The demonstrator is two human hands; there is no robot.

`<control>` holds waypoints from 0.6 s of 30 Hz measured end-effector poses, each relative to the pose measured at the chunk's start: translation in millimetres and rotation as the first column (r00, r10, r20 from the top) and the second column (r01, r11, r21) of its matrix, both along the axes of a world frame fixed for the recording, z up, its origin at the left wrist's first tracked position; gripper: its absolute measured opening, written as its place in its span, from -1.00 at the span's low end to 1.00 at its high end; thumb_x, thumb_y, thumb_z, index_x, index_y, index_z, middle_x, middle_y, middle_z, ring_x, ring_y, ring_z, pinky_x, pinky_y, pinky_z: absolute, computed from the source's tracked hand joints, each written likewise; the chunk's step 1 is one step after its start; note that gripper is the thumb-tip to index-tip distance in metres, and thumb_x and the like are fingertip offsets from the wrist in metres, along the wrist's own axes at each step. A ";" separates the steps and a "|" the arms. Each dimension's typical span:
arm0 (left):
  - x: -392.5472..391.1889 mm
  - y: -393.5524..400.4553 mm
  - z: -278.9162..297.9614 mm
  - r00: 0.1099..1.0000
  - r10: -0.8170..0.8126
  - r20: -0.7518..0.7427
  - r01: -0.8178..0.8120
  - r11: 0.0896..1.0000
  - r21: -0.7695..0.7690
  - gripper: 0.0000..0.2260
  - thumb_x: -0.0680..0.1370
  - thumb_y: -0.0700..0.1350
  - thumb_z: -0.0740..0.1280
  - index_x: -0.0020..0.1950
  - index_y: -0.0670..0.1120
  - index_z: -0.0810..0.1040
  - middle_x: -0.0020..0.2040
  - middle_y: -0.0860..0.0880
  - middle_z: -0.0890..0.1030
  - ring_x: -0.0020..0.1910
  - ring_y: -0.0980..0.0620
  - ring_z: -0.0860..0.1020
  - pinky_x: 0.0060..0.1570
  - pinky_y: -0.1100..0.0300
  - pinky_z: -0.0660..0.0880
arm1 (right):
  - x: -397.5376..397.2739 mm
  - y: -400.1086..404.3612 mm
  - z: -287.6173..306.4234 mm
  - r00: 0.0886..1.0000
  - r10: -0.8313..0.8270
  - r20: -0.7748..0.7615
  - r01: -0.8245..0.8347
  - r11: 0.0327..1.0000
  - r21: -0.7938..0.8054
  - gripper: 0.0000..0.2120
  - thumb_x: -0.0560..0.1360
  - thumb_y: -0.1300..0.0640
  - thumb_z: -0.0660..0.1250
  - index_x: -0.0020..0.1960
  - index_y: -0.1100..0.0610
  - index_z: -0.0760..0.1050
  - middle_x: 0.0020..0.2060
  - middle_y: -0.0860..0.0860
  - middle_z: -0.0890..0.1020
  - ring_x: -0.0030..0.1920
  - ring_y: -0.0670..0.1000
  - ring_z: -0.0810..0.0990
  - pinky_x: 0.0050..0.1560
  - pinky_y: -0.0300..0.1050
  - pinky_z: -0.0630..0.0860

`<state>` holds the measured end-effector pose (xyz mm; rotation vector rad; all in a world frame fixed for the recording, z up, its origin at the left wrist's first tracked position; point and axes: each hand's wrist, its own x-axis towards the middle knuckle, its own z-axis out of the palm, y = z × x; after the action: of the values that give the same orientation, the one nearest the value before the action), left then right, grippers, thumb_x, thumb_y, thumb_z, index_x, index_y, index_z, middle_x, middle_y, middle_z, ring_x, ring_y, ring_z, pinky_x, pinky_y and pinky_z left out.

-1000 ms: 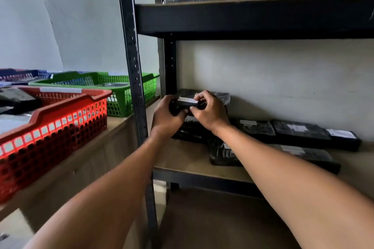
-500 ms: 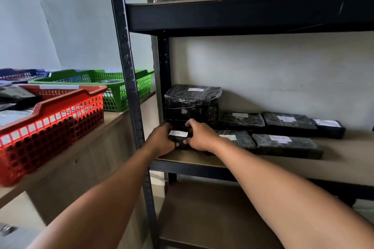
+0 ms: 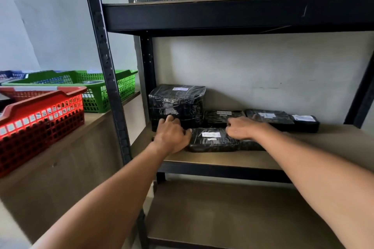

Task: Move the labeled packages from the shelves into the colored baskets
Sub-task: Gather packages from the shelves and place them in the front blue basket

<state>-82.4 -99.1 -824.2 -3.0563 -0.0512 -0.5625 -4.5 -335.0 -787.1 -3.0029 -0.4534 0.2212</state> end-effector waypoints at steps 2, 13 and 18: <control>6.9 -14.0 -5.8 0.997 0.050 -0.055 -0.051 0.998 -0.035 -0.48 0.62 0.19 0.07 0.07 -0.11 0.71 0.20 -0.04 0.58 0.28 -0.09 0.38 0.23 -0.06 0.30 | 1.4 0.0 -7.4 1.000 -0.004 0.005 0.004 0.999 0.050 -0.49 0.55 -0.02 0.04 0.48 0.06 0.30 0.52 0.17 0.32 0.49 0.22 0.30 0.52 0.24 0.12; -0.3 -44.8 -27.4 0.935 0.253 0.250 0.110 0.462 -0.880 -0.86 0.52 -0.11 0.38 0.06 0.01 0.53 -0.04 0.05 0.59 -0.02 -0.01 0.58 0.01 0.00 0.59 | -16.1 7.6 -42.6 0.944 -0.304 0.127 0.041 0.492 0.869 -0.60 0.49 0.26 0.25 0.28 -0.01 0.48 0.12 -0.07 0.58 -0.05 0.03 0.64 0.02 0.01 0.60; 2.7 -65.5 -26.1 0.937 0.184 0.298 0.276 0.135 -0.952 -0.86 0.67 -0.04 0.25 0.15 -0.06 0.36 -0.02 0.02 0.54 0.01 -0.02 0.54 0.00 0.07 0.43 | -18.8 15.8 -48.9 0.914 -0.365 0.177 -0.070 0.289 0.955 -0.56 0.47 0.29 0.24 0.23 -0.13 0.52 -0.12 -0.03 0.69 -0.19 0.03 0.67 -0.15 0.02 0.62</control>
<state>-79.7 -164.7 -850.3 -4.1435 -0.6095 -1.7422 -23.3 -319.1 -836.0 -1.7839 -0.1738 -0.5041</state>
